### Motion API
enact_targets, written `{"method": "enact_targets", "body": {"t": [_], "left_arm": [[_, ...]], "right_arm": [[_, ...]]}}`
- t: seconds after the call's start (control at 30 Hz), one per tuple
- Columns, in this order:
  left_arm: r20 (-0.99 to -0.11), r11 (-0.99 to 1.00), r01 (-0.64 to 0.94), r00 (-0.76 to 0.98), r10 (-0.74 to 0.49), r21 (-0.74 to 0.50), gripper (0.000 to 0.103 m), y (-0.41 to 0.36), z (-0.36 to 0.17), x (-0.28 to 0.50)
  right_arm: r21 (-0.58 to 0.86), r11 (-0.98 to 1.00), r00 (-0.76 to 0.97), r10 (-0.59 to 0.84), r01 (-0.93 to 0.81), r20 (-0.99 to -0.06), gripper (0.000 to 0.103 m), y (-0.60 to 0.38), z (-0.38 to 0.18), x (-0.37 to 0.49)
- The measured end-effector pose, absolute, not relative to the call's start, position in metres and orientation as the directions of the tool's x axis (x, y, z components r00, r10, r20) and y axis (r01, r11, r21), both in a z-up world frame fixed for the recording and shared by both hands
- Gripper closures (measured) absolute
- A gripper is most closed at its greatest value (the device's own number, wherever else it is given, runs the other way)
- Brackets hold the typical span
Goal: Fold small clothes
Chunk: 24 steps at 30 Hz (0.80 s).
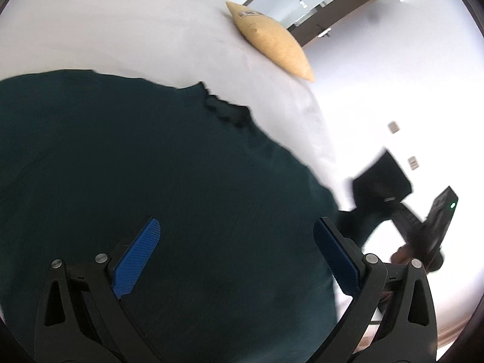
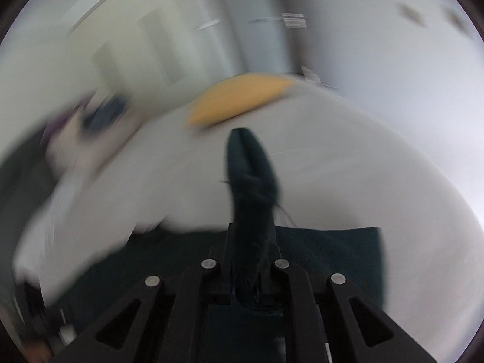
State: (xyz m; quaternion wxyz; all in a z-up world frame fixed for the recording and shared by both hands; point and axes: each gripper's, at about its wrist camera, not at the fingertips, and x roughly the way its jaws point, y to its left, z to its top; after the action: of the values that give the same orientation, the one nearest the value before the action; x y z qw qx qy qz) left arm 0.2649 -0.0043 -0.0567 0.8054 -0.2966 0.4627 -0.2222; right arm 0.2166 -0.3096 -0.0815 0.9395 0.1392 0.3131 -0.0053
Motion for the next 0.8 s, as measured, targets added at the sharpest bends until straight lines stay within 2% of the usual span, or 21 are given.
{"method": "enact_targets", "body": {"t": [0.17, 0.37, 0.5, 0.6, 0.63, 0.67, 0.7, 0.77, 0.8], "left_arm": [[-0.516, 0.57, 0.038, 0.378, -0.769, -0.821, 0.0, -0.01, -0.074, 0.299], [-0.455, 0.464, -0.039, 0.286, -0.843, -0.885, 0.0, -0.027, -0.104, 0.34], [-0.479, 0.486, -0.022, 0.208, -0.853, -0.874, 0.0, -0.058, -0.114, 0.372], [-0.505, 0.506, -0.045, 0.168, -0.846, -0.862, 0.003, -0.078, -0.138, 0.367], [-0.508, 0.507, -0.051, 0.161, -0.846, -0.861, 0.006, -0.083, -0.141, 0.368], [-0.511, 0.51, -0.053, 0.155, -0.845, -0.859, 0.021, -0.089, -0.144, 0.371], [-0.528, 0.526, -0.06, 0.137, -0.838, -0.849, 0.043, -0.096, -0.149, 0.373], [-0.539, 0.534, -0.073, 0.11, -0.835, -0.843, 0.065, -0.102, -0.157, 0.373], [-0.539, 0.535, -0.073, 0.103, -0.836, -0.842, 0.071, -0.102, -0.157, 0.37]], "right_arm": [[0.071, 0.995, 0.738, 0.096, -0.066, -0.668, 0.094, -0.206, -0.13, 0.238], [0.106, 0.992, 0.669, 0.124, -0.069, -0.733, 0.093, -0.197, -0.17, 0.237], [0.122, 0.99, 0.65, 0.139, -0.072, -0.747, 0.088, -0.198, -0.179, 0.228], [0.17, 0.983, 0.635, 0.173, -0.066, -0.753, 0.083, -0.179, -0.177, 0.242], [0.179, 0.982, 0.634, 0.178, -0.063, -0.752, 0.078, -0.179, -0.177, 0.241], [0.199, 0.978, 0.629, 0.195, -0.065, -0.753, 0.07, -0.178, -0.176, 0.244], [0.227, 0.972, 0.623, 0.217, -0.066, -0.751, 0.066, -0.181, -0.177, 0.241], [0.264, 0.962, 0.62, 0.244, -0.061, -0.745, 0.056, -0.182, -0.175, 0.236], [0.281, 0.958, 0.62, 0.254, -0.055, -0.742, 0.054, -0.185, -0.174, 0.232]]}}
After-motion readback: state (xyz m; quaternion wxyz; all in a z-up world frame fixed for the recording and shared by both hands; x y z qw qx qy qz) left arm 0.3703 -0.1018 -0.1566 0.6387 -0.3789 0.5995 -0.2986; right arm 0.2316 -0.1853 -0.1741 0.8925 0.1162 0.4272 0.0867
